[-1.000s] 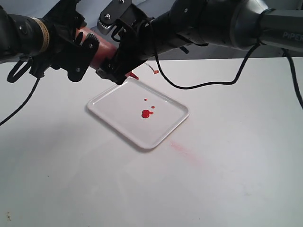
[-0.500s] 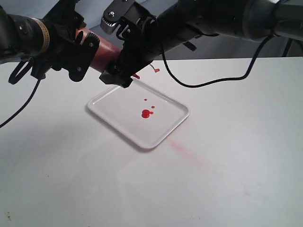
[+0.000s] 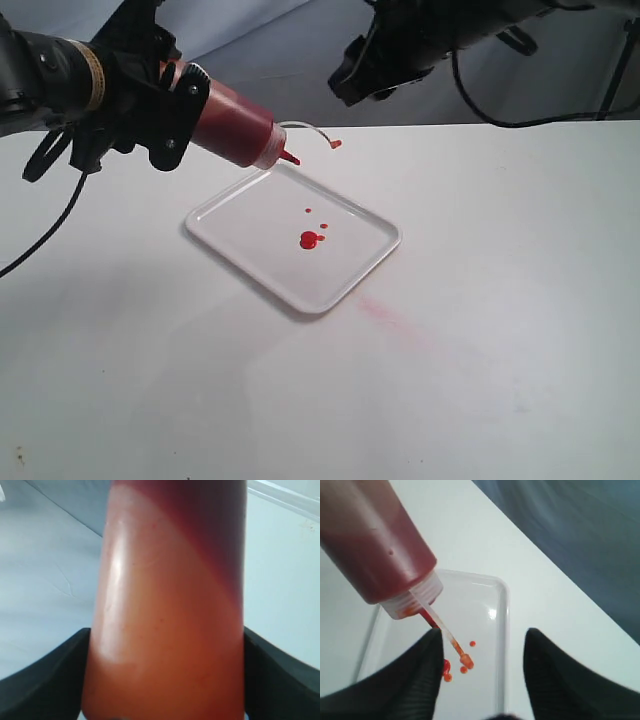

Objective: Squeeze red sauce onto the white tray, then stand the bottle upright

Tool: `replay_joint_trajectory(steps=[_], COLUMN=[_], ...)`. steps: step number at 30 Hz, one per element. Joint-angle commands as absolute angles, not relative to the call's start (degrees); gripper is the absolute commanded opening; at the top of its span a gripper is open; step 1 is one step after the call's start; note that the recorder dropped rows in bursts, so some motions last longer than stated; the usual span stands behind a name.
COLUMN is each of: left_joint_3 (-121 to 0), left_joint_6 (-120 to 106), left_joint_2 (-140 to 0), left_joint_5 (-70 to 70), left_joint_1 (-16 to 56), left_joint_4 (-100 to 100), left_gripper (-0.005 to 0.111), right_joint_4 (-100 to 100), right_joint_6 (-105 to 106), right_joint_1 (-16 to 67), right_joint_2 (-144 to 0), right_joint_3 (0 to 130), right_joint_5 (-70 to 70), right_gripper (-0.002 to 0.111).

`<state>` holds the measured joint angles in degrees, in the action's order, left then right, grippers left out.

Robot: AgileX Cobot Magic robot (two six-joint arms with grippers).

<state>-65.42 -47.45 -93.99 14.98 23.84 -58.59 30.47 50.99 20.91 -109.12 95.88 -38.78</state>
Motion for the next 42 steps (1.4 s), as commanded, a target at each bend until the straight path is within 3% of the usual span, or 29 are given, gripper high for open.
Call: replay_joint_trajectory(steps=[1,4,10,19,29,33,35,37,40,42], left_joint_3=[-65.5,-64.5,-63.1,-60.1,-53.8,-52.9,-52.9,-52.9,-52.9,-52.9], left_joint_6=[-46.1,-44.9,-38.6,-35.9,-29.4,-28.6,-28.6,-28.6,-28.4,-28.2], left_joint_2=[-93.3,-93.3,-93.3,-93.3,-89.7,-87.3,-87.3,-87.3,-87.3,-87.3], left_joint_5=[13.8,13.5,11.8,11.4,5.7,3.7,2.8,3.0,3.1,3.4], left_joint_1=[23.9,23.9,23.9,23.9,23.9,24.0,24.4,25.5,26.4,26.4], left_joint_4=[-57.3,-57.3,-56.8,-53.0,-51.0,-51.0,-51.0,-51.0,-51.0,-51.0], left_gripper=[0.000,0.000,0.000,0.000,0.000,0.000,0.000,0.000,0.000,0.000], right_joint_4=[34.4,36.1,42.7,72.0,94.9,99.5,99.9,99.9,99.9,99.9], right_joint_6=[52.4,52.7,54.4,78.9,100.4,104.5,102.6,97.8,87.4,85.8], right_joint_1=[18.1,16.8,13.9,11.4,4.6,5.9,7.8,9.9,12.8,14.6], right_joint_2=[-108.6,-108.4,-108.4,-108.2,-108.2,-109.3,-111.4,-114.5,-119.9,-121.3], right_joint_3=[92.9,90.2,84.7,74.7,61.9,58.7,58.7,58.8,61.7,63.8], right_joint_5=[-39.2,-36.6,-32.7,-35.4,-55.6,-67.1,-70.0,-70.0,-70.0,-70.0], right_gripper=[0.020,0.000,0.000,0.000,0.000,0.001,0.012,0.040,0.096,0.105])
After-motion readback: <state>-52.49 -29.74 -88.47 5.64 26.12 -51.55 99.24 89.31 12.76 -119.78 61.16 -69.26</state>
